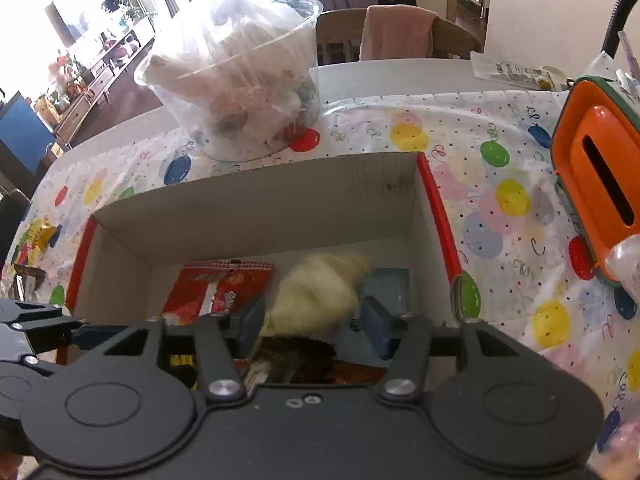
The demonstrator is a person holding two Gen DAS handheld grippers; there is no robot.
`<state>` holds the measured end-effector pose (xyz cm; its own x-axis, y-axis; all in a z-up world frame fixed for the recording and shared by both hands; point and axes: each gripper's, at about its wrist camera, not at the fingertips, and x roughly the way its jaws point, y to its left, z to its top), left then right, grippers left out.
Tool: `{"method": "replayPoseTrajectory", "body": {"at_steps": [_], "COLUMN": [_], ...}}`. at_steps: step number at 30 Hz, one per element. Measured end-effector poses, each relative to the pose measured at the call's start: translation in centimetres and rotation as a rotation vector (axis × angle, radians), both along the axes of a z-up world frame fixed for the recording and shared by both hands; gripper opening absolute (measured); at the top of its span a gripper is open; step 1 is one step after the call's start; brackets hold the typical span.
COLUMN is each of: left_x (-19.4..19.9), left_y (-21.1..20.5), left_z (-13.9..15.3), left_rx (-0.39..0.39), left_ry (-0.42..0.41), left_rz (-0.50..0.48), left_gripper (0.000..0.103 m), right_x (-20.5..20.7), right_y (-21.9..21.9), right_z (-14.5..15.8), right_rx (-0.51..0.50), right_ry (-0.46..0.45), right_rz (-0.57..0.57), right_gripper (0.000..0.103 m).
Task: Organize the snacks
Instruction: 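Carry the Minion jelly and cream bag into the red box and release both, then withdraw both tools from the box toward the remaining snacks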
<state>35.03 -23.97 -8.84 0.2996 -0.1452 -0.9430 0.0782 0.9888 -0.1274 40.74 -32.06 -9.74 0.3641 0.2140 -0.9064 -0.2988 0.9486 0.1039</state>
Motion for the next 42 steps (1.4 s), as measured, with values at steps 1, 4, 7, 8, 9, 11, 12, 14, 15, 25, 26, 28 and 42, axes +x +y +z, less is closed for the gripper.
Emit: {"method": "replayPoseTrajectory", "body": {"at_steps": [1,4,7,8,9,11,12,14,15,25,26,28,42], "left_x": [-0.1,-0.7,-1.5,-1.7,-2.0,-2.5,-2.8,-3.2,-3.5,-6.9,-7.3,-8.3,-12.8], "left_y": [0.1,0.4,0.9,1.1,1.3,1.8,2.1,2.6,2.9,7.4,8.0,9.2,22.3], "left_z": [0.2,1.0,2.0,2.4,2.7,3.2,3.5,4.0,4.3,7.2,7.5,8.2,7.5], "left_rx": [-0.010,-0.023,-0.043,-0.047,-0.051,-0.056,-0.056,-0.059,-0.061,-0.081,-0.083,-0.080,-0.063], "left_ry": [-0.008,-0.037,-0.069,-0.079,-0.088,-0.107,-0.117,-0.135,-0.145,-0.261,-0.276,-0.314,-0.245], "left_rz": [0.001,0.007,0.019,0.021,0.021,0.023,0.024,0.026,0.031,0.091,0.100,0.124,0.256], "left_gripper": [0.062,0.064,0.067,0.068,0.068,0.068,0.069,0.069,0.071,0.080,0.080,0.083,0.087], "right_x": [-0.2,-0.7,-1.4,-1.6,-1.8,-2.5,-2.7,-3.3,-3.5,-6.7,-7.1,-7.9,-13.0], "right_y": [0.0,0.1,0.1,0.2,0.2,0.4,0.5,0.7,0.8,2.8,3.2,4.0,13.9], "right_z": [0.2,0.9,1.9,2.2,2.5,3.1,3.3,3.8,4.0,6.7,7.0,7.5,7.6], "right_rx": [0.001,0.011,0.018,0.024,0.029,0.034,0.037,0.039,0.041,0.088,0.093,0.103,0.113], "right_ry": [-0.006,-0.016,-0.032,-0.036,-0.040,-0.049,-0.052,-0.056,-0.058,-0.087,-0.091,-0.104,-0.118], "right_rz": [-0.004,-0.002,0.003,0.003,0.005,0.010,0.013,0.019,0.021,0.037,0.039,0.051,0.194], "right_gripper": [0.063,0.065,0.067,0.069,0.071,0.075,0.077,0.079,0.081,0.095,0.096,0.100,0.103]}}
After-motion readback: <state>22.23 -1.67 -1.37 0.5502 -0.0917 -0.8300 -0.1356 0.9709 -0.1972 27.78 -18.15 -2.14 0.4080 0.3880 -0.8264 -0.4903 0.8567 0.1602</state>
